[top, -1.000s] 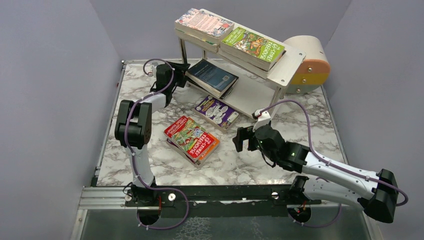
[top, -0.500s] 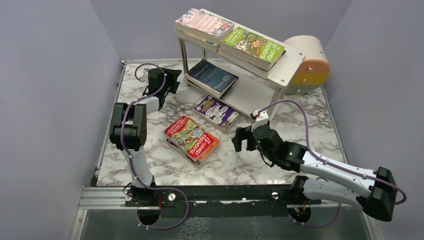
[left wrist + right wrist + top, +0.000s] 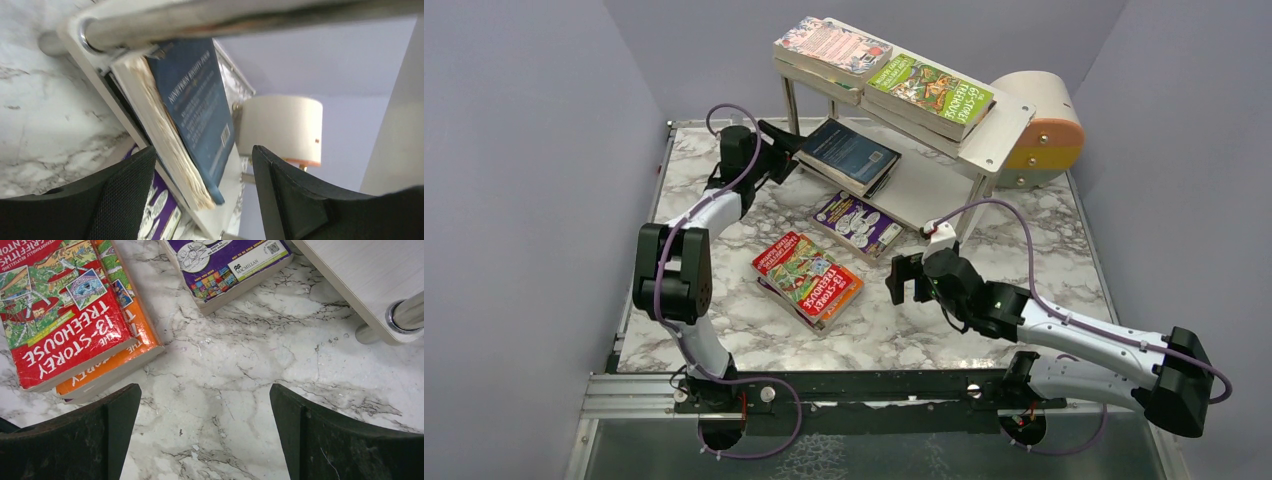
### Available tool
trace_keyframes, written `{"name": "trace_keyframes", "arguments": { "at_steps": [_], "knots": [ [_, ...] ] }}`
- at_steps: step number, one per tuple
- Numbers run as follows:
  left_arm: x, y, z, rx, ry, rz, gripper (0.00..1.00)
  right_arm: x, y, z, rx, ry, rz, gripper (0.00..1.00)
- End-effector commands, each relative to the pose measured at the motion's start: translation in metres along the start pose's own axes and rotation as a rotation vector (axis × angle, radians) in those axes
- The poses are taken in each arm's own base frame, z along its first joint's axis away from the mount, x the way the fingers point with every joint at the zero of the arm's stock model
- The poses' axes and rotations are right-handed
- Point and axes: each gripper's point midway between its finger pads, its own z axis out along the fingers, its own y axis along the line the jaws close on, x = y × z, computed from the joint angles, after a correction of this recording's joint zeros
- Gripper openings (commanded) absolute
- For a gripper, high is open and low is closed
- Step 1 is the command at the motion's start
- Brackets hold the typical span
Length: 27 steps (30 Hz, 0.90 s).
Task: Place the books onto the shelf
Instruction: Place the book on the shelf, then adjust the book on the shelf.
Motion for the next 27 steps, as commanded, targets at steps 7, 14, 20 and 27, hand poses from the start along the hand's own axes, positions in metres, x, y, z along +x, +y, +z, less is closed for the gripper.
{"name": "trace_keyframes", "arguments": {
  "at_steps": [7,14,20,27],
  "knots": [
    [0.057,-0.023,-0.024,0.001,0.238,0.224,0.86,-0.030,0.005,-0.005,0.007,-0.083,0.034,1.00],
    [0.084,-0.016,-0.007,-0.020,0.312,0.277,0.99,-0.032,0.004,-0.008,0.006,-0.088,0.046,1.00],
    [0.095,-0.013,0.003,-0.025,0.335,0.284,0.99,-0.030,0.004,-0.009,0.002,-0.085,0.049,1.00],
    [0.100,-0.016,0.012,-0.012,0.339,0.279,0.99,-0.030,0.004,-0.011,-0.005,-0.086,0.052,1.00]
  ]
}}
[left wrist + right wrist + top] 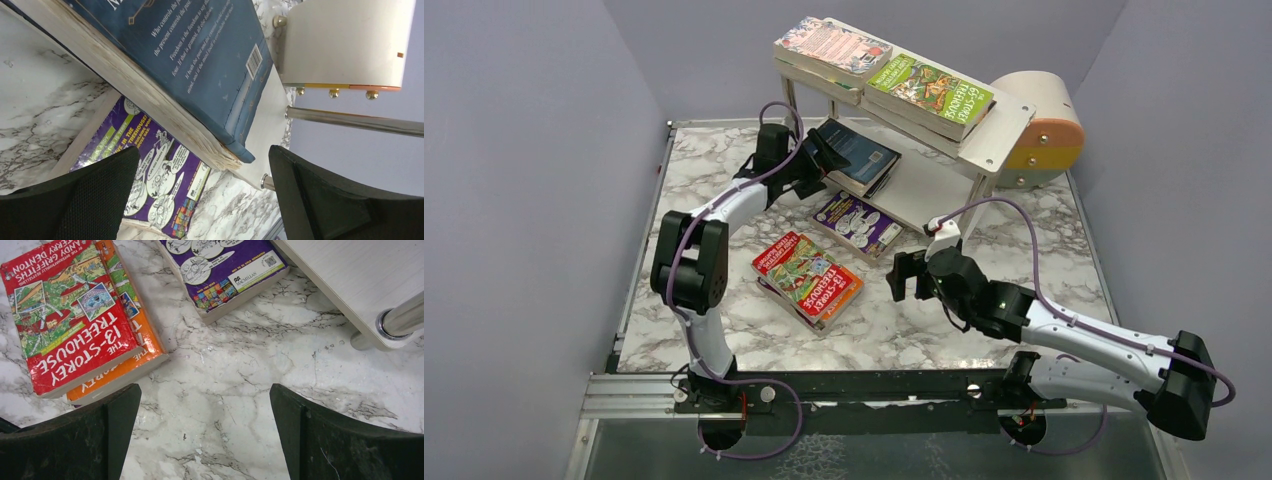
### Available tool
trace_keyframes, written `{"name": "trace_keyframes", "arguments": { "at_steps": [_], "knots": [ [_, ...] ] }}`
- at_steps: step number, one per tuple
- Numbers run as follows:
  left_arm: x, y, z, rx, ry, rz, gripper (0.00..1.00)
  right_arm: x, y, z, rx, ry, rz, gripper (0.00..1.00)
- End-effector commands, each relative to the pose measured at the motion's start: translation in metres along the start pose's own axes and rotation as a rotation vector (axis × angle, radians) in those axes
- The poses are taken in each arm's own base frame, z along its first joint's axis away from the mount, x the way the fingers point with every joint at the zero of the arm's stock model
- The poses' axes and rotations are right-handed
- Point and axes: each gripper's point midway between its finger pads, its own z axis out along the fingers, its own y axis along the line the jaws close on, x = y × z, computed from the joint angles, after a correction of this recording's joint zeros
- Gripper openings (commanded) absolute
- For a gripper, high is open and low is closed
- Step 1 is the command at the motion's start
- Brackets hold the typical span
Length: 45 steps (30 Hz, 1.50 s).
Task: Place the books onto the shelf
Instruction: Adjust the book on the shelf.
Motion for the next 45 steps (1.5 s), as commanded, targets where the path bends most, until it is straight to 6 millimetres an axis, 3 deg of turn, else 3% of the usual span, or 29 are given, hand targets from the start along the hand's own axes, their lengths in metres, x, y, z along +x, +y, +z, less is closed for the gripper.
{"name": "trace_keyframes", "arguments": {
  "at_steps": [1,14,25,28,34,40,45],
  "knots": [
    [-0.009,-0.020,0.005,0.053,-0.007,0.029,0.99,-0.017,0.003,-0.006,-0.002,-0.048,0.036,1.00],
    [-0.008,-0.027,0.027,0.073,0.009,0.023,0.99,-0.016,0.001,-0.005,0.012,-0.048,0.049,1.00],
    [-0.008,-0.022,0.021,0.042,-0.007,0.022,0.99,-0.012,0.000,-0.003,0.015,-0.043,0.047,1.00],
    [-0.012,-0.016,0.004,-0.003,-0.052,0.037,0.99,-0.008,0.006,0.001,-0.013,-0.023,0.026,1.00],
    [-0.025,-0.012,-0.061,-0.089,-0.179,0.108,0.99,0.019,0.040,0.020,-0.132,0.138,-0.041,1.00],
    [-0.018,0.016,-0.112,-0.083,-0.217,0.042,0.99,0.029,0.059,0.035,-0.190,0.177,-0.043,1.00],
    [-0.014,0.041,-0.139,-0.069,-0.227,-0.008,0.99,0.032,0.069,0.046,-0.213,0.194,-0.051,1.00]
  ]
}}
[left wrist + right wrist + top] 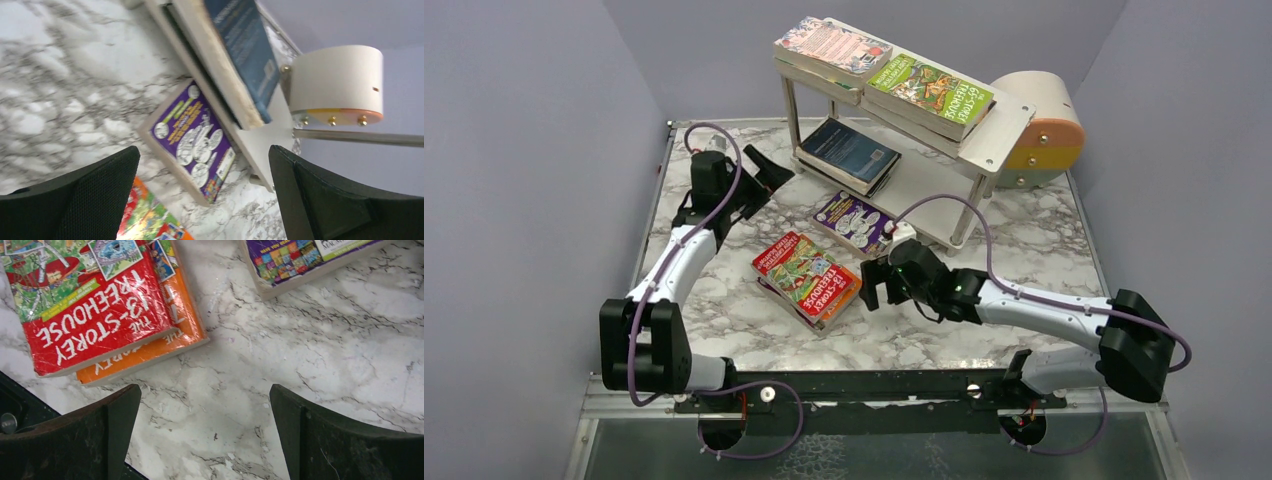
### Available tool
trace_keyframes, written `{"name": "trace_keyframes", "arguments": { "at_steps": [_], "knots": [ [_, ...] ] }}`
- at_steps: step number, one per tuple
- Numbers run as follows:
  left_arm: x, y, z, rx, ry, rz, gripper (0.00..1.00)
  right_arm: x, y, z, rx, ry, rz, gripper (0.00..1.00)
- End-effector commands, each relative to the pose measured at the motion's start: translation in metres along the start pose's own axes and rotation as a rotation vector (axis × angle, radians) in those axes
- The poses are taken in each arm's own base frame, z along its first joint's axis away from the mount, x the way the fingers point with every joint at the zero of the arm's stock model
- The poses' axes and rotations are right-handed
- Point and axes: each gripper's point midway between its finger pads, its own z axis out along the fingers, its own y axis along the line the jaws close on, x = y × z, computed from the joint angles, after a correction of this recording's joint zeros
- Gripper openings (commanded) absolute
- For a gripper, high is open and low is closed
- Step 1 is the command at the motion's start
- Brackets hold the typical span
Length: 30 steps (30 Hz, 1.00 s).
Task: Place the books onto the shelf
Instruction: Adjust the book on the shelf, then pick up the book from the center of the board.
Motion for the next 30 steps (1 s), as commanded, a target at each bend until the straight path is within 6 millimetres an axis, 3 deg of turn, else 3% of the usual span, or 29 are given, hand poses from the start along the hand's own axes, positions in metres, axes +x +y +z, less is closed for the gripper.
{"name": "trace_keyframes", "arguments": {
  "at_steps": [1,7,14,20,30],
  "knots": [
    [0.011,0.029,-0.014,-0.023,0.034,-0.030,0.99,-0.019,0.028,0.009,-0.094,-0.028,-0.011,1.00],
    [0.033,0.053,-0.026,-0.063,0.071,-0.028,0.99,-0.017,0.038,0.024,-0.098,-0.003,-0.034,1.00],
    [0.036,0.071,-0.043,-0.124,0.057,-0.012,0.99,-0.013,0.045,0.035,-0.104,0.024,-0.049,1.00],
    [0.038,0.100,-0.061,-0.178,0.024,-0.099,0.99,-0.009,0.051,0.043,-0.103,0.044,-0.061,1.00],
    [0.061,0.124,-0.074,-0.157,0.062,-0.205,0.99,0.002,0.055,0.055,-0.097,0.085,-0.080,1.00]
  ]
}}
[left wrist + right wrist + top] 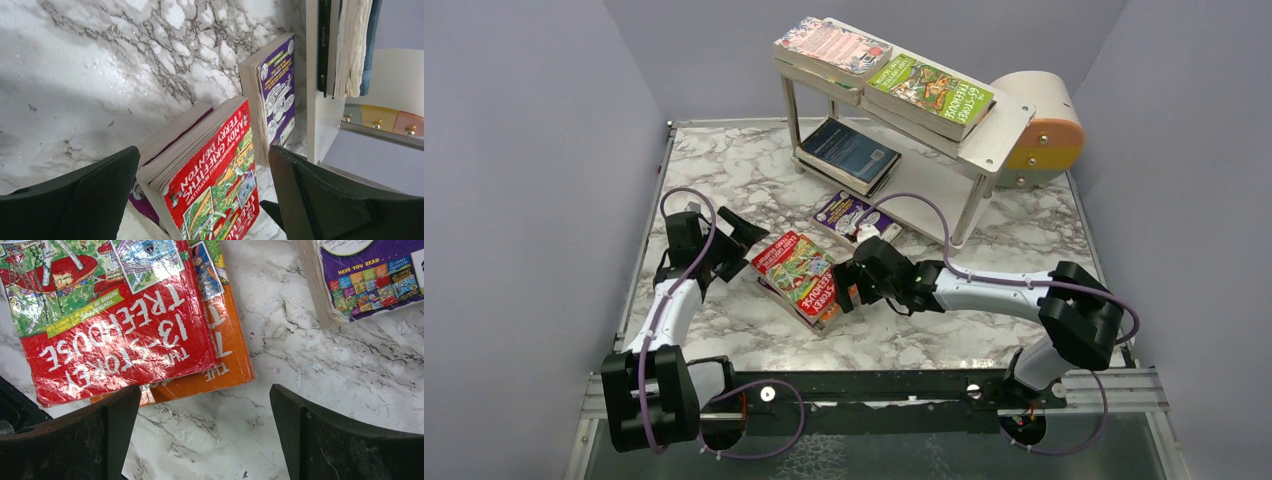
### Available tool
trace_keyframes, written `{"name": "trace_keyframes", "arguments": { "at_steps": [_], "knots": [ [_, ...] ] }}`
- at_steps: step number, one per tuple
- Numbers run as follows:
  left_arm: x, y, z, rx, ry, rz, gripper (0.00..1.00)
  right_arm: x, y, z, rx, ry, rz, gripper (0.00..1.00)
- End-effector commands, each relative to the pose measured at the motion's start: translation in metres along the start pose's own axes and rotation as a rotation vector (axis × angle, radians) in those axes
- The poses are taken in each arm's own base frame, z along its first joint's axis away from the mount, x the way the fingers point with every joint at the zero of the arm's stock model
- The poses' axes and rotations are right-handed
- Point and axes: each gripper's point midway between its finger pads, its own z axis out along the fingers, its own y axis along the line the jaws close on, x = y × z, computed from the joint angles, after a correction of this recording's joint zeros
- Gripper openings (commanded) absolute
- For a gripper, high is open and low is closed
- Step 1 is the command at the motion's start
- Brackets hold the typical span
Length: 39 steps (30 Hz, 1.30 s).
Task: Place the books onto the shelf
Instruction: Pick up the book from the center of the board.
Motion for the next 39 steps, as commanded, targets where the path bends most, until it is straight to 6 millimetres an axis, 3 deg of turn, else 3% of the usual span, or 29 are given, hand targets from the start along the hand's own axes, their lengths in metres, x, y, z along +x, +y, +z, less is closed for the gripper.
{"name": "trace_keyframes", "arguments": {
  "at_steps": [1,11,17,39],
  "knots": [
    [0.006,-0.004,-0.008,0.059,0.031,-0.011,0.99,-0.005,0.013,0.006,-0.032,-0.006,-0.017,1.00],
    [0.019,0.018,-0.009,0.091,0.078,-0.108,0.99,-0.001,0.016,0.001,-0.038,0.006,-0.009,1.00],
    [0.026,0.016,-0.005,0.158,0.102,-0.119,0.99,0.010,0.015,0.006,-0.026,0.030,-0.010,1.00],
    [0.019,0.018,0.010,0.220,0.071,-0.072,0.97,-0.011,0.028,0.025,-0.039,-0.002,-0.045,1.00]
  ]
}}
